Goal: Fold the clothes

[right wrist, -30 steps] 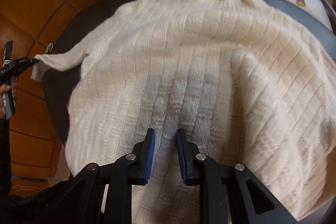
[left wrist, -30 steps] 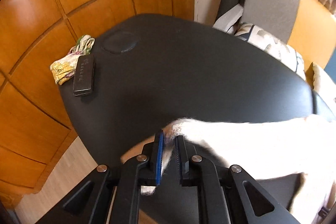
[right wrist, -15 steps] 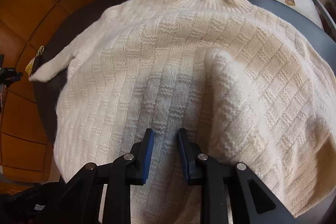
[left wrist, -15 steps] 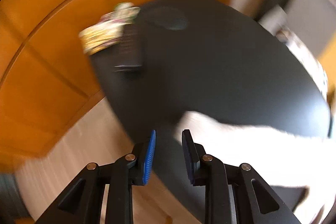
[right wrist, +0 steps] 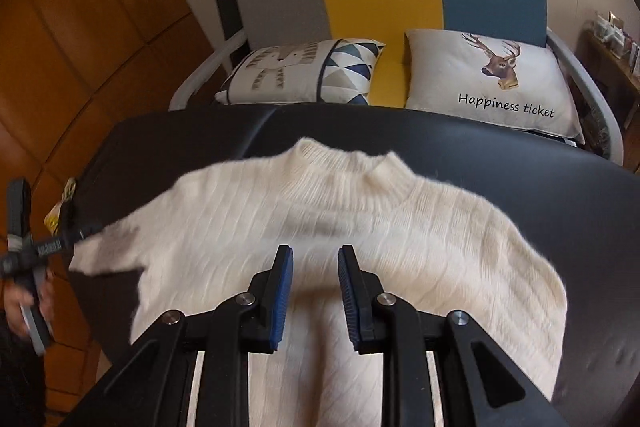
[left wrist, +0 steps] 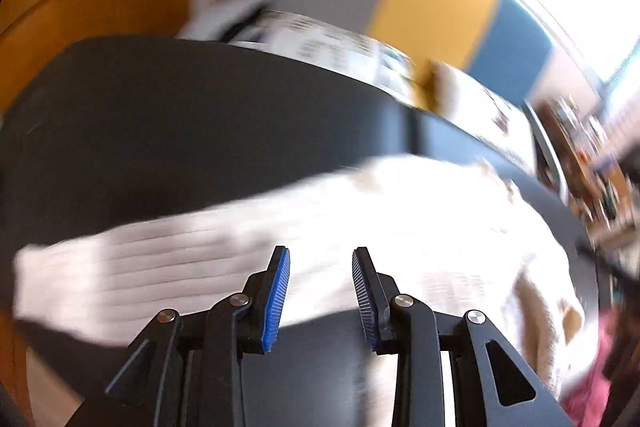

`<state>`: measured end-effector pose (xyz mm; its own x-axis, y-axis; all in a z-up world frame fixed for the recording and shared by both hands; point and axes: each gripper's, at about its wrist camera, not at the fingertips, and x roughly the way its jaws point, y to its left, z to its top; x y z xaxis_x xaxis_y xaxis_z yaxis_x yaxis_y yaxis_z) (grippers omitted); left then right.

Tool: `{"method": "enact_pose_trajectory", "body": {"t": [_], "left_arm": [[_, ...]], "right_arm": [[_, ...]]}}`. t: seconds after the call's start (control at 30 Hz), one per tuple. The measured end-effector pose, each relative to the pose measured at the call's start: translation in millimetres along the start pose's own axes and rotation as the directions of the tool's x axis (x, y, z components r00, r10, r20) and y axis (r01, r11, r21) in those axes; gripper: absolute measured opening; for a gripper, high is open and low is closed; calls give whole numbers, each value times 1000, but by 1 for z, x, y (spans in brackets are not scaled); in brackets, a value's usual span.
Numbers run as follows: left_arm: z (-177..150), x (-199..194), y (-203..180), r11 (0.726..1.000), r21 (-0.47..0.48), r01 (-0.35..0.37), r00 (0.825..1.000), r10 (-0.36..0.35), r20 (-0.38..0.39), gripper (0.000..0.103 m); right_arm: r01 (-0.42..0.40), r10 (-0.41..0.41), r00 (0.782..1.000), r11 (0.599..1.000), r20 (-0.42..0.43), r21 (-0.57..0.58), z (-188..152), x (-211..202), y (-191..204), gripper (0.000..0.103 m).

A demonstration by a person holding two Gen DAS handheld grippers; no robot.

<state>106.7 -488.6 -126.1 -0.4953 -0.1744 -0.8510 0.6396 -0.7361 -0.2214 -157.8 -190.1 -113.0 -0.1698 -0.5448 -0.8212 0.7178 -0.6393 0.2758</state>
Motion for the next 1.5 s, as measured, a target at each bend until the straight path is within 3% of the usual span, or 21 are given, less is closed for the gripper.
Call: {"method": "enact_pose_trajectory", "body": {"t": [0.23,0.33,0.47,0.63,0.73,0.8,0.93,1.0,1.07,1.17,1.27,1.4,1.5], "left_arm": [[5,69,-68,989,145,-28,996,40,-84,33],[7,99,-97,978,207,-35,991,61,-118,33],[11,113,-109,960,269,-74,990,103,-97,33],[23,128,-125,937,324,-129,986,157,-61,34],[35,130,-126,947,295,-128,986,153,-61,34],[43,124,-124,957,263,-120,989,139,-55,34],[38,82,-129,975,217,-44,999,39,27,34],[23,65,-133,978,210,9,999,-16,30,34],[-1,52,-141,976,214,49,998,-53,16,34],[-42,44,-154,971,232,66,998,-68,2,34],[-78,41,-158,972,221,77,997,-70,-41,34],[-118,35,-161,976,200,81,994,-65,-86,34],[-135,32,-163,975,213,66,995,-47,-93,34]], "right_arm": [[33,-30,990,999,-138,26,28,78,-30,23],[89,-85,977,996,-194,10,32,104,-36,23],[117,-114,978,993,-177,7,35,122,-42,23],[96,-83,988,991,-133,91,45,122,-57,22],[-22,30,998,992,-64,125,40,73,-67,22],[-120,120,993,985,9,122,33,30,-72,23],[-283,265,956,947,127,154,-12,-72,-107,27],[-283,253,955,935,155,213,-60,-107,-127,27],[-233,208,972,918,111,320,-112,-122,-145,27],[-184,172,983,872,66,454,-189,-126,-166,28],[-171,145,985,826,92,537,-234,-117,-176,30],[-213,128,974,786,185,581,-249,-103,-179,30],[-168,88,983,790,161,590,-243,-87,-172,30]]}}
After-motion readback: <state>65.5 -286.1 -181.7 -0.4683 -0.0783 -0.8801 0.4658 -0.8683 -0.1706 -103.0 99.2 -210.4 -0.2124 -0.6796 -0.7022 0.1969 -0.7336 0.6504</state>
